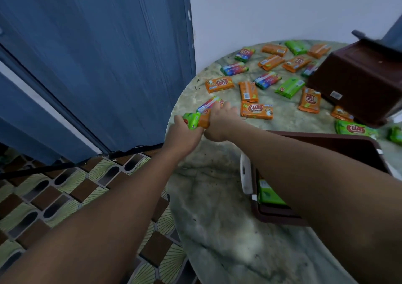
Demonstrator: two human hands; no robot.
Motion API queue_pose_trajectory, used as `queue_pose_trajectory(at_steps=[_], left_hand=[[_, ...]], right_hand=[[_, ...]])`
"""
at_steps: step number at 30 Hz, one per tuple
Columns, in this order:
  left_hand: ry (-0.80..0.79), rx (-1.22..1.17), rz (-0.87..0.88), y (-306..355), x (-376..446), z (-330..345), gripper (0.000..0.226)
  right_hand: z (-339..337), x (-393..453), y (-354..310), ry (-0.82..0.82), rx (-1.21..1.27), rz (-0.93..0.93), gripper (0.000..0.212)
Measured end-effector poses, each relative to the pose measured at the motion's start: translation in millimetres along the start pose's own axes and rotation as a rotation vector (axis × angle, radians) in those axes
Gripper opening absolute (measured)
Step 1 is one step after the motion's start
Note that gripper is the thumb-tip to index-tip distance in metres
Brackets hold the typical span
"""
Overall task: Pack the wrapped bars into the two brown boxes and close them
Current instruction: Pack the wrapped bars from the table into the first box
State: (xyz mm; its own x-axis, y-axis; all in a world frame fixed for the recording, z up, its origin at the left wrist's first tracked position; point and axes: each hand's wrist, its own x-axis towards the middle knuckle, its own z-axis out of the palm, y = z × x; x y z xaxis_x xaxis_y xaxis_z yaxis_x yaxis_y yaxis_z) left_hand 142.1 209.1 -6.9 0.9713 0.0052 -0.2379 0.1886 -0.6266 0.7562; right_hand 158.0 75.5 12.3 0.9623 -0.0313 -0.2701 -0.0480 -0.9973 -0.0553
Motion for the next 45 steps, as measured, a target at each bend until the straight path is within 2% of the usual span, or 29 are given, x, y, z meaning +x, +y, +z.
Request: queue_pose_trajectory(at_steps=[5,10,17,20,23,33,36,42,45], left_hand=[[0.047,-0.016,0.085,37.2,-10.0,13.1,0.057],[0.041,-0.001,0.18,80.5,-28.5,46.1,0.049],[-0.02,0.106,0.325,120.0,-71.4,108.8,0.051],[-0.102,0.194,0.361,119.0,-84.8,128.7,0.069],[-0.175,0.298,0.412,113.9,-99.8,146.1,0.082],[-0.415,0.574,0.455,87.8,-114.5,164.7,0.073],[-0.496,0.658,0.485,79.4,-112.1,161.7,0.071],[-0.5,0.783,0.586,65.9,-111.4,166.9,0.07],[-0.52,0.813,0.665,61.4,-112.4,177.1,0.056]], right_hand=[[-31.5,-31.1,38.0,0.211,0.127,-0.021,0.085],[-41.5,-67.2,92.6,0.312,0.137,0.031,0.088],[-23.5,-130.1,191.3,0.291,0.165,0.158,0.093],[-8.4,-155.3,227.0,0.245,0.203,0.199,0.098],[12.1,-173.9,253.1,0.237,0.186,0.173,0.091],[56.7,-205.5,263.7,0.173,0.105,0.03,0.079],[62.9,-205.9,262.6,0.119,-0.006,-0.014,0.081],[66.0,-205.0,262.3,0.042,-0.165,-0.054,0.086],[66.1,-204.8,262.2,0.016,-0.226,-0.067,0.074]])
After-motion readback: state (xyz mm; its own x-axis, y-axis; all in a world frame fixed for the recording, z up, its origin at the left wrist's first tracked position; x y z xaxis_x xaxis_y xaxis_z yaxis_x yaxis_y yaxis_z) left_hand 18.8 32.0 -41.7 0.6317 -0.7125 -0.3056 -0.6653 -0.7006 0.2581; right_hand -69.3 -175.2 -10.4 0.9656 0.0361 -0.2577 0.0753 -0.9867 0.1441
